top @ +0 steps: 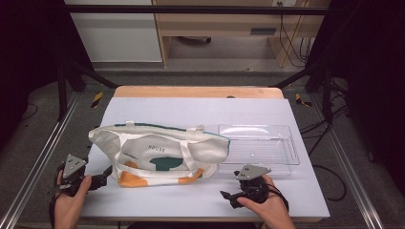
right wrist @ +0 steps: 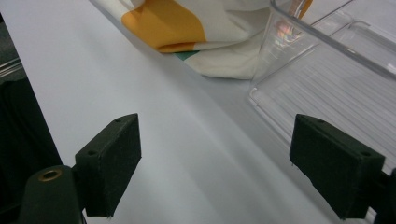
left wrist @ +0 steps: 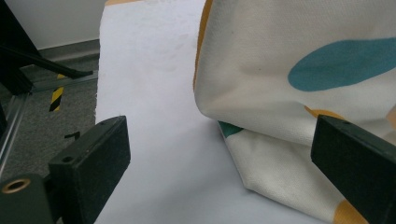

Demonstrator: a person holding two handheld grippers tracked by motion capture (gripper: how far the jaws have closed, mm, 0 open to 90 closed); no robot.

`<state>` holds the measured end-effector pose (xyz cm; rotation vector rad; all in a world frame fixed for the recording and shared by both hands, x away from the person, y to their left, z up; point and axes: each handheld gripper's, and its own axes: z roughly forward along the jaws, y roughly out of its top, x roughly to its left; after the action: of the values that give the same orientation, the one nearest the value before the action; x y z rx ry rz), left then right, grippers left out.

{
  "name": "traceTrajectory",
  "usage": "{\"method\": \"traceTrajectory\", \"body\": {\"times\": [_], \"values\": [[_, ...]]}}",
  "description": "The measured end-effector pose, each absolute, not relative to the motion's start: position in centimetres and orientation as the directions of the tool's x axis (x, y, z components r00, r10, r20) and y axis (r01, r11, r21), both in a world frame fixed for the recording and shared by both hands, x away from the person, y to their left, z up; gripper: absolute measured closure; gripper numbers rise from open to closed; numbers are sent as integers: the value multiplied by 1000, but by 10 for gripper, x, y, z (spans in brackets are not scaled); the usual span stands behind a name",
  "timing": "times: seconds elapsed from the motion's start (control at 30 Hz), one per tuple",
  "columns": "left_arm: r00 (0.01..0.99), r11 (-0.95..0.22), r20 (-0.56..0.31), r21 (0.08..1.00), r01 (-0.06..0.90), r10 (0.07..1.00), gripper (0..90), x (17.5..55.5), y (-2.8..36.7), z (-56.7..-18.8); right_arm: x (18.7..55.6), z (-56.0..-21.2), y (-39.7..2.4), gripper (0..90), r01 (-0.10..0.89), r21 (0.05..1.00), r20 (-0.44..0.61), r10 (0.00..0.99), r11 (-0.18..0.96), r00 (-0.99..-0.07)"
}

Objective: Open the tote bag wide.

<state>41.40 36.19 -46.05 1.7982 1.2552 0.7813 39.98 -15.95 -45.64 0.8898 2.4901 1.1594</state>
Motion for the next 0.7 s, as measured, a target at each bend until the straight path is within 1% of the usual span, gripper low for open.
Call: {"method": "traceTrajectory", "body": {"times": [0.1,0.23,0.3,0.43,0.53,0.57,0.6,0.63,0.67,0.7], "values": [[326,-197,48,876,441,944,43,413,362,-459,399,-455,-160,178,416,765,21,626,491,-779],[342,-190,45,895,403,939,44,410,360,-452,398,-452,-160,216,391,784,12,617,483,-787],[361,-197,49,902,385,931,47,408,358,-448,398,-451,-160,258,383,787,5,616,484,-788],[396,-170,12,916,365,918,50,404,357,-435,395,-445,-163,298,362,804,-1,611,471,-792],[409,-209,49,911,356,911,78,400,357,-415,387,-428,-167,310,319,819,-32,592,478,-805],[409,-209,49,911,356,911,77,400,357,-415,387,-428,-167,310,319,819,-32,592,478,-805],[419,-225,66,912,342,905,78,398,356,-401,384,-415,-168,311,291,834,-42,580,469,-814],[432,-234,73,914,331,899,78,398,354,-391,382,-409,-168,316,288,838,-42,582,463,-812],[445,-247,83,913,324,891,78,399,352,-384,380,-400,-168,339,274,846,-52,583,457,-810],[445,-247,83,913,324,891,78,399,352,-384,380,-400,-168,339,274,846,-52,583,457,-810]]}}
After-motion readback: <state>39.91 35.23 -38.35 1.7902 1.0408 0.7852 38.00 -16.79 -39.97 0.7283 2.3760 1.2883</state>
